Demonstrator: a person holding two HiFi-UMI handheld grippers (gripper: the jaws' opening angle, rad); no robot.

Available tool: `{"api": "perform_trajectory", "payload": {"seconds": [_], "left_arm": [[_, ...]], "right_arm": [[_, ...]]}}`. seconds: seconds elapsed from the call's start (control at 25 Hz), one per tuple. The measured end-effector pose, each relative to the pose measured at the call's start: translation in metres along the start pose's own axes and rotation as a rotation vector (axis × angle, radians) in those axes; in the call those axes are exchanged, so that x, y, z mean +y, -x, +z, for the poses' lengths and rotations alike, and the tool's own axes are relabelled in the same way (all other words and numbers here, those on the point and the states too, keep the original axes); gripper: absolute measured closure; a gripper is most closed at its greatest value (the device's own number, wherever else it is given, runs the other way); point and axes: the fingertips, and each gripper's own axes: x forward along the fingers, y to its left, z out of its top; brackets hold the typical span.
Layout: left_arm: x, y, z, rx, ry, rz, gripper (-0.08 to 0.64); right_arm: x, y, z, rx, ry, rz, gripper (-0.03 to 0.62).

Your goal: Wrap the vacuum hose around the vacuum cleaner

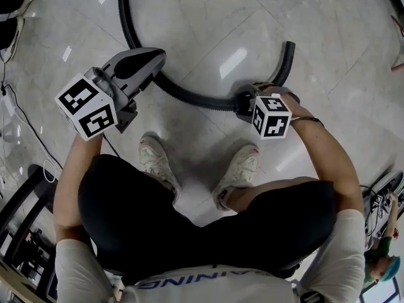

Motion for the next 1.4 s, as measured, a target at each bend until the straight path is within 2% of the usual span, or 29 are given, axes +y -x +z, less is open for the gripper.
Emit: {"api": "perform_trajectory", "payload": {"seconds": [0.16, 0.28, 0.48, 0.68, 0.96, 1.16, 1.4], "left_arm": [[-0.004, 0.030, 0.041, -0.038, 0.007, 0.031, 0.543], [-0.013, 0.068, 0.081, -0.049, 0.026, 0.060, 0.543], [-0.051, 0.117, 0.150, -0.061, 0.073, 0.104, 0.543], [-0.118, 0.182, 0.235, -0.071, 0.105, 0.109, 0.543], [-0.210, 0.255, 0.375, -0.143, 0.108, 0.127, 0.543], [-0.267, 0.314, 0.475, -0.235, 0.082, 0.181, 0.543], [-0.328, 0.368, 0.544, -0.288, 0.102, 0.236, 0.543]], "right_arm": [[-0.006, 0.044, 0.044, -0.061, -0.030, -0.022, 0.353], [-0.003, 0.089, 0.086, -0.088, -0.043, -0.008, 0.353], [0.021, 0.183, 0.134, -0.156, -0.129, 0.090, 0.353], [0.067, 0.296, 0.211, -0.215, -0.221, 0.176, 0.353], [0.095, 0.467, 0.318, -0.461, -0.448, 0.149, 0.353], [0.108, 0.581, 0.384, -0.658, -0.554, 0.067, 0.353], [0.120, 0.700, 0.444, -0.900, -0.698, -0.008, 0.353]]}}
